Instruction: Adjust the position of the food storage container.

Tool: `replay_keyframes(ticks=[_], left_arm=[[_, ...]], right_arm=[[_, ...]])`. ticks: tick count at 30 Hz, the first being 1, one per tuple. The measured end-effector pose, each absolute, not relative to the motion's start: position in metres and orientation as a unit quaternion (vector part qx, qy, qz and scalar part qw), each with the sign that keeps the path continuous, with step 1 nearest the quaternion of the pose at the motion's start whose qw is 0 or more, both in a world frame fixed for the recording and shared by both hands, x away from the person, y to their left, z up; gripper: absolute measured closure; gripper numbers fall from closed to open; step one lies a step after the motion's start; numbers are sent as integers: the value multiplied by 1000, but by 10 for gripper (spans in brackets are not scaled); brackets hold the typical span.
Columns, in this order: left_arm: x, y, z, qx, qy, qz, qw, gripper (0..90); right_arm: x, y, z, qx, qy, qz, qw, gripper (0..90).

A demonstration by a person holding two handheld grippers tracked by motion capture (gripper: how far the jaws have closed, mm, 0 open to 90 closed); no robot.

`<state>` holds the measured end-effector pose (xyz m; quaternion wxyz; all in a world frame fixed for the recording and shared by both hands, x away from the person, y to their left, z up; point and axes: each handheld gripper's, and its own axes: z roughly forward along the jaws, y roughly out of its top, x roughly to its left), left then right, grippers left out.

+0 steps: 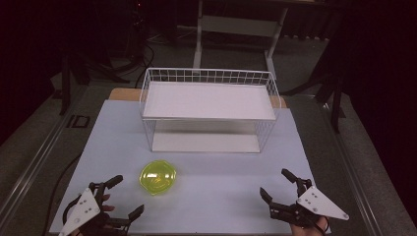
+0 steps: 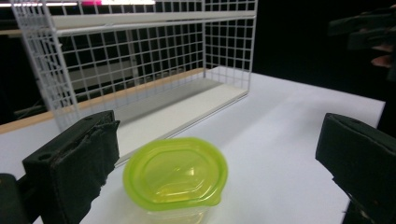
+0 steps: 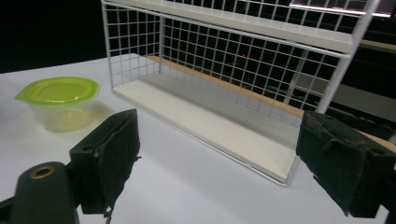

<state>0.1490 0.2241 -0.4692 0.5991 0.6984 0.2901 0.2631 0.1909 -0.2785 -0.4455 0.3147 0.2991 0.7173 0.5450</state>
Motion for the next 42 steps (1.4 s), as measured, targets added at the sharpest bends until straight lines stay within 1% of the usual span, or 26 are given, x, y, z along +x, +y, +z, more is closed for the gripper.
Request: replay_keyframes(ticks=[2, 6, 9, 10, 13, 18, 21, 22, 23, 24, 25, 26, 27, 28, 29, 30, 31, 32, 33, 34, 35, 37, 38, 39, 40, 42], left_arm=[[146, 224, -463, 697, 282, 259, 606, 1], [141, 224, -452, 698, 267, 268, 608, 1], [140, 223, -446, 699, 275, 252, 610, 1], [140, 223, -442, 695, 292, 235, 614, 1], [139, 224, -437, 699, 286, 248, 606, 1], [148, 226, -422, 713, 284, 255, 588, 1], [160, 231, -417, 713, 296, 247, 586, 3], [163, 234, -417, 708, 299, 251, 589, 58], [171, 238, -417, 704, 304, 246, 593, 148], [171, 238, -417, 704, 304, 246, 593, 177], [174, 239, -417, 702, 310, 251, 590, 177], [178, 241, -418, 696, 315, 251, 595, 323], [181, 242, -419, 698, 316, 246, 594, 323], [185, 242, -420, 701, 324, 249, 585, 436], [189, 242, -422, 704, 332, 254, 574, 480], [194, 242, -425, 710, 338, 251, 565, 504], [199, 242, -428, 715, 352, 252, 549, 504], [204, 242, -433, 719, 367, 253, 534, 608], [208, 243, -436, 720, 373, 251, 528, 608], [213, 246, -442, 720, 387, 245, 521, 642], [218, 249, -449, 722, 394, 242, 515, 756], [220, 249, -453, 724, 397, 247, 506, 839], [222, 250, -457, 728, 399, 242, 502, 839], [223, 249, -461, 734, 404, 244, 489, 894], [226, 248, -465, 740, 413, 242, 472, 899], [232, 248, -481, 753, 436, 218, 442, 900]], right_arm=[[190, -277, -445, 296, 718, 548, 311, 134], [186, -278, -441, 286, 710, 559, 318, 131], [184, -278, -439, 280, 706, 564, 323, 131], [183, -277, -438, 277, 708, 561, 328, 132], [182, -274, -437, 276, 709, 563, 323, 132], [181, -272, -437, 278, 711, 564, 314, 132], [181, -271, -437, 277, 710, 566, 313, 132], [181, -270, -437, 278, 711, 565, 312, 132], [180, -270, -437, 276, 713, 565, 310, 133], [180, -270, -437, 276, 713, 565, 310, 133], [180, -270, -437, 275, 713, 565, 310, 133], [180, -271, -437, 276, 714, 566, 306, 133], [180, -271, -437, 276, 714, 566, 306, 133], [181, -271, -437, 278, 713, 568, 304, 134], [181, -271, -437, 280, 712, 569, 301, 134], [181, -271, -437, 281, 712, 569, 300, 134], [181, -271, -437, 281, 712, 569, 300, 134], [181, -271, -437, 281, 713, 570, 298, 134], [181, -271, -437, 281, 713, 570, 298, 134], [181, -271, -437, 279, 713, 570, 299, 134], [180, -271, -436, 279, 713, 570, 297, 134], [179, -271, -436, 277, 713, 570, 299, 135], [179, -271, -436, 277, 713, 570, 299, 135], [180, -270, -436, 275, 714, 570, 298, 135], [180, -270, -436, 275, 715, 570, 297, 135], [180, -270, -436, 274, 716, 570, 295, 135]])
